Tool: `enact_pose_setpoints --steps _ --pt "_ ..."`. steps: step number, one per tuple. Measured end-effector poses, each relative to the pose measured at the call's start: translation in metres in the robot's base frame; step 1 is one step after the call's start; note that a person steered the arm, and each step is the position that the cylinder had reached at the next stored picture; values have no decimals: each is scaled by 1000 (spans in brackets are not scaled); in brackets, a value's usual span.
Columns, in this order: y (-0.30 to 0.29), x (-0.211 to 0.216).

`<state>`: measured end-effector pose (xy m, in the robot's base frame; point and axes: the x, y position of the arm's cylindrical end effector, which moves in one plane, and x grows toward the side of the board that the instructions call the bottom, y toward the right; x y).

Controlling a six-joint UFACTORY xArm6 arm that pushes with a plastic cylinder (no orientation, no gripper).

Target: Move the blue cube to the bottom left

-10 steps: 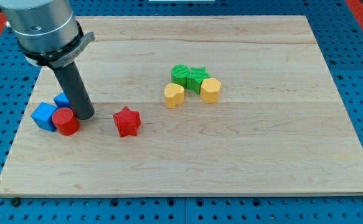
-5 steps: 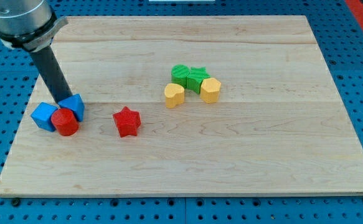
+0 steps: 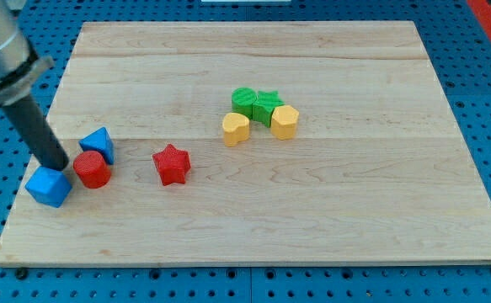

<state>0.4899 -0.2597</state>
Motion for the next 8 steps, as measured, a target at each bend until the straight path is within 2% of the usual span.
enact_pose_setpoints --steps 1,4,5,6,8 --pt "-23 6" --pt "25 46" --pt "2 66" --pt "22 87" --pt "73 93"
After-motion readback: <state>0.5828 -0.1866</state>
